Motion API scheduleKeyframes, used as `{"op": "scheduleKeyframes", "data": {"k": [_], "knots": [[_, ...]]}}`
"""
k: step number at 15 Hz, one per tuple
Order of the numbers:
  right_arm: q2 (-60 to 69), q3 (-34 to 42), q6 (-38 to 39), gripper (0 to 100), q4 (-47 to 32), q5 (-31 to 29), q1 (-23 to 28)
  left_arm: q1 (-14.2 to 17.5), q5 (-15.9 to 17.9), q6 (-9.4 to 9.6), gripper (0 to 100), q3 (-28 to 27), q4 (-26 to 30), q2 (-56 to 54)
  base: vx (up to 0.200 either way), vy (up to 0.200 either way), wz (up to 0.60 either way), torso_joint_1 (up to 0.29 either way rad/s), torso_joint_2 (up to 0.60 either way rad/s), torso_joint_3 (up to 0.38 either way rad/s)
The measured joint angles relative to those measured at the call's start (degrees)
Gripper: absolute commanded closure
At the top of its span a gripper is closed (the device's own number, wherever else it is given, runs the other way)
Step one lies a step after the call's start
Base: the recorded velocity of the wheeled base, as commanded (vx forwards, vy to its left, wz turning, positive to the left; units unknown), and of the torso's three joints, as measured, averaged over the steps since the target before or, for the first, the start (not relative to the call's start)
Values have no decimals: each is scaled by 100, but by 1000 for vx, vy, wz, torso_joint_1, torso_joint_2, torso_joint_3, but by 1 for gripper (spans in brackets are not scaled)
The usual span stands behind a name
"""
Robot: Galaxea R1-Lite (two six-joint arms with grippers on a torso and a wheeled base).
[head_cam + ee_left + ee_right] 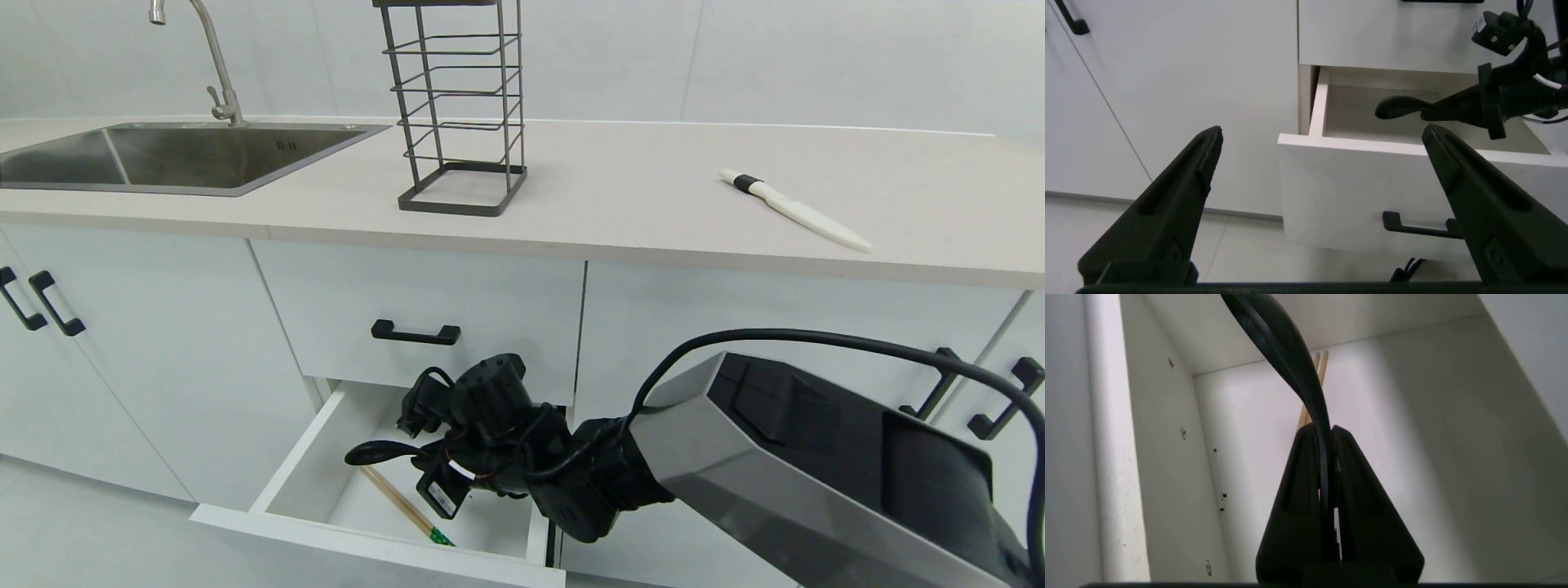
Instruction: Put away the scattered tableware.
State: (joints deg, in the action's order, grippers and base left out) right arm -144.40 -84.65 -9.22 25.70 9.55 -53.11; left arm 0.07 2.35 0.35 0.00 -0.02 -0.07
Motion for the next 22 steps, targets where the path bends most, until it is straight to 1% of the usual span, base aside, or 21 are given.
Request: {"op": "scheduleKeyframes", "data": {"k": [10,22], "knots": [[-200,-11,-9,100,2,0,20,0,0,0,0,0,2,0,0,0,0,0,0,0],[-505,-96,-361,100,-44,2,67,0,0,-2,0,0,0,0,0,0,0,0,0,0]]}}
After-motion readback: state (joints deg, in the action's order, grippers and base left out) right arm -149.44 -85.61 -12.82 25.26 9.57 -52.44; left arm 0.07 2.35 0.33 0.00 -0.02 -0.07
